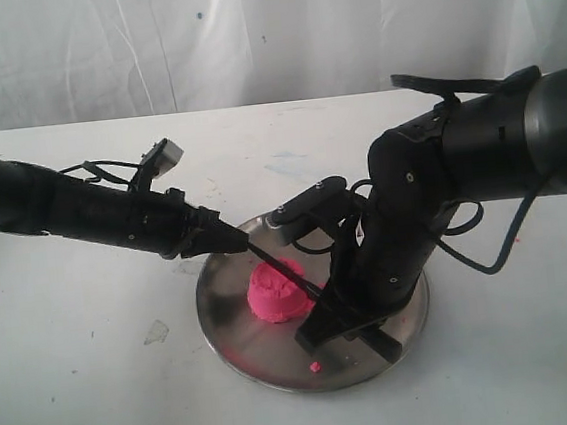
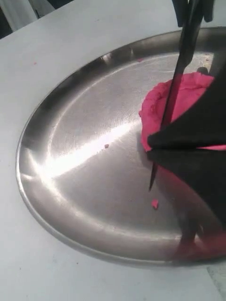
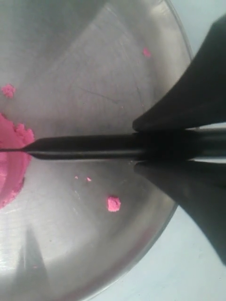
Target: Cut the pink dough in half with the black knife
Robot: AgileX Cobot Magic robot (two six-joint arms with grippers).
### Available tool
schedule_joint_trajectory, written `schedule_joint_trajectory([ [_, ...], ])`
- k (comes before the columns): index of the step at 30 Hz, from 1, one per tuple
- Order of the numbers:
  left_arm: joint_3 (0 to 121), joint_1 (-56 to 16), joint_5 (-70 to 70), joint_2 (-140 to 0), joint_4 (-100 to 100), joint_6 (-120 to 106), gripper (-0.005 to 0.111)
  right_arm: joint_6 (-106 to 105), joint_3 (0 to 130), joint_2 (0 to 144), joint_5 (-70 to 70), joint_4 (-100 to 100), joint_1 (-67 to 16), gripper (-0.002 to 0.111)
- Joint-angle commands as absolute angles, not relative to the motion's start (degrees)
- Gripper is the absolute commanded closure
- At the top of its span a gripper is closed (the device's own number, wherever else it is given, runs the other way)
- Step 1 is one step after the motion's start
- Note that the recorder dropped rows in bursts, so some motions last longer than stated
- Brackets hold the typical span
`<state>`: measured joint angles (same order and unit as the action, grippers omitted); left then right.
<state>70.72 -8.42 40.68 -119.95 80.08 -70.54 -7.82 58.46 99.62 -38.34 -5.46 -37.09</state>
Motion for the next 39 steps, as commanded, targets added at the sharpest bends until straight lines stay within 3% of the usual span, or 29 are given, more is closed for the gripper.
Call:
schedule_joint_trajectory([
  [1,71.4,-8.7,41.2,-119.2,80.3,-70.3,0.107,-9.3,58.7,99.4,-38.1,-5.5,-37.1,0.108],
  [11,74.1,-9.1,41.5,-119.2,74.6,-66.9,0.107,-9.2,58.7,99.4,-37.9,-5.5,-37.1,0.108],
  [17,74.1,-13.4,36.1,-119.2,70.2,-65.7,0.107,-9.2,58.7,99.4,-37.8,-5.5,-37.1,0.108],
  [39,74.1,-13.5,34.8,-115.1,69.5,-65.2,0.107,-9.3,58.7,99.5,-41.9,-5.1,-37.1,0.108],
])
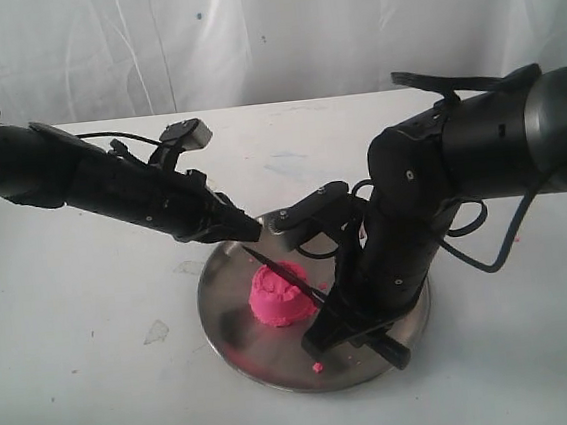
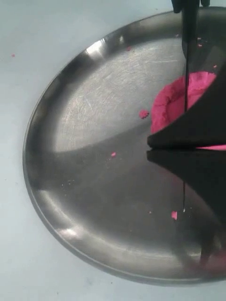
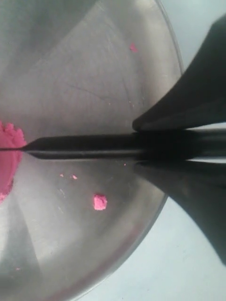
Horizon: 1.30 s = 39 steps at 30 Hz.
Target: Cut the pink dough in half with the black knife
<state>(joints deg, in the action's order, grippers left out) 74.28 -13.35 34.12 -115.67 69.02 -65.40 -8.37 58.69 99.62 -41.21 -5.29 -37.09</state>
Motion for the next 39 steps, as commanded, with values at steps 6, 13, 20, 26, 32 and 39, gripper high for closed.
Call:
schedule_joint_trajectory([
  [6,74.1,-14.6,34.2,-116.5,69.5,-65.2,0.107,-9.4,58.7,99.5,-41.8,-5.1,-37.1,0.108],
  [13,74.1,-15.4,34.0,-118.3,69.3,-65.7,0.107,-9.4,58.7,99.5,-41.7,-5.3,-37.1,0.108],
  [20,74.1,-15.4,34.1,-118.3,68.9,-65.7,0.107,-9.4,58.7,99.5,-40.2,-5.4,-37.1,0.108],
  [26,73.7,-15.4,34.0,-118.5,68.9,-65.7,0.107,-9.4,58.7,99.5,-40.0,-5.5,-37.1,0.108],
  [32,73.4,-15.4,34.1,-119.9,68.6,-65.7,0.107,-9.4,58.7,99.5,-39.8,-5.5,-37.1,0.108],
  [39,73.2,-15.4,33.7,-120.5,68.1,-65.7,0.107,-9.4,58.7,99.5,-39.8,-5.5,-37.1,0.108],
])
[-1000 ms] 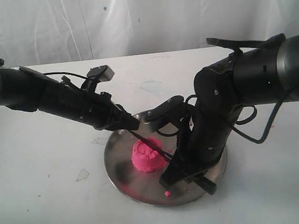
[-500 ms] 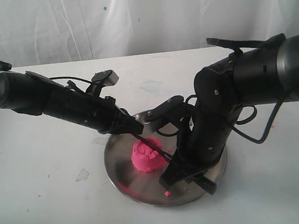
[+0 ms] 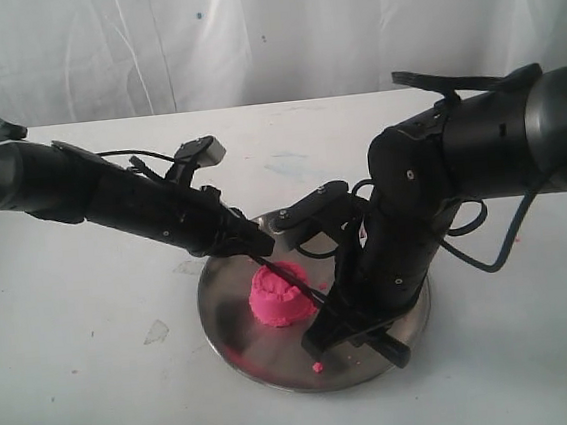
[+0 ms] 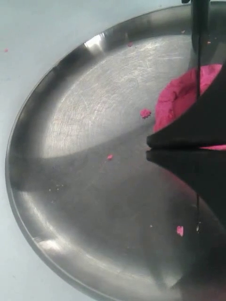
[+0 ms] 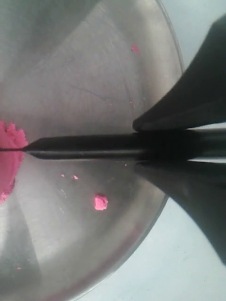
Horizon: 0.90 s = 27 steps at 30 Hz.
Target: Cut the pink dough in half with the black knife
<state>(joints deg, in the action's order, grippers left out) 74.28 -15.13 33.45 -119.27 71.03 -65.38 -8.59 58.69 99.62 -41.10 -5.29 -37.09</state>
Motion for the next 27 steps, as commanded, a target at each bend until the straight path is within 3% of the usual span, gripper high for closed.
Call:
schedule_joint_trajectory([
  [1,73.2,-15.4,33.7,-120.5,68.1,-65.7,0.107,-9.4,58.7,99.5,-39.7,-5.5,-37.1,0.108],
  [27,73.2,-15.4,31.4,-114.6,62.5,-62.5,0.107,-9.2,58.7,99.5,-40.0,-5.4,-37.1,0.108],
])
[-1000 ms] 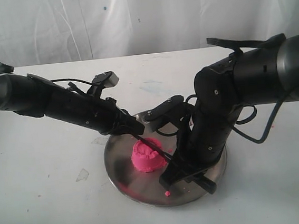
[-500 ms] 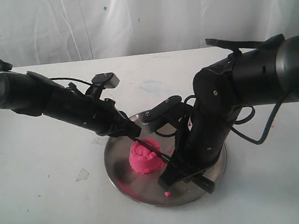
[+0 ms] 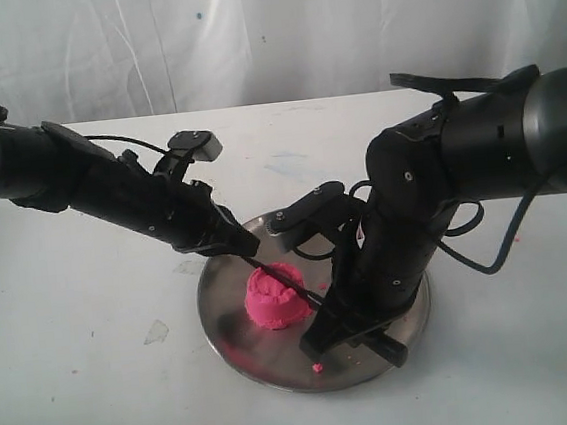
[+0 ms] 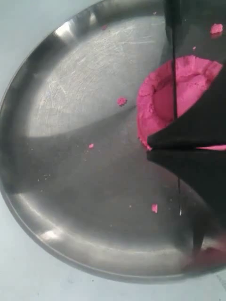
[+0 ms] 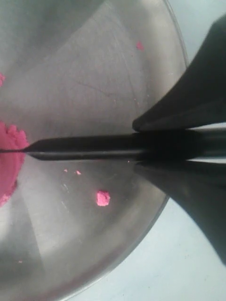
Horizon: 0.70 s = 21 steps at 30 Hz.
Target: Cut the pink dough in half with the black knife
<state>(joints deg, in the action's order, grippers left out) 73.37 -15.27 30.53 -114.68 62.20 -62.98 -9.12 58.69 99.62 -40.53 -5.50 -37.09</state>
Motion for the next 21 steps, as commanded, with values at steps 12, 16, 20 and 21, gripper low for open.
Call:
schedule_joint_trajectory([
  [12,73.2,-15.4,30.9,-118.7,62.5,-62.5,0.107,-9.0,58.7,99.5,-39.8,-5.7,-37.1,0.108],
  [16,73.2,-15.4,30.9,-118.8,62.5,-62.5,0.107,-9.0,58.7,99.5,-40.2,-5.7,-37.1,0.108],
  [20,73.3,-15.4,31.1,-118.3,62.5,-62.5,0.107,-9.0,58.6,99.5,-40.1,-5.6,-37.1,0.108],
  [21,73.4,-15.4,31.1,-117.6,62.5,-62.5,0.107,-9.0,58.6,99.6,-40.2,-5.6,-37.1,0.108],
])
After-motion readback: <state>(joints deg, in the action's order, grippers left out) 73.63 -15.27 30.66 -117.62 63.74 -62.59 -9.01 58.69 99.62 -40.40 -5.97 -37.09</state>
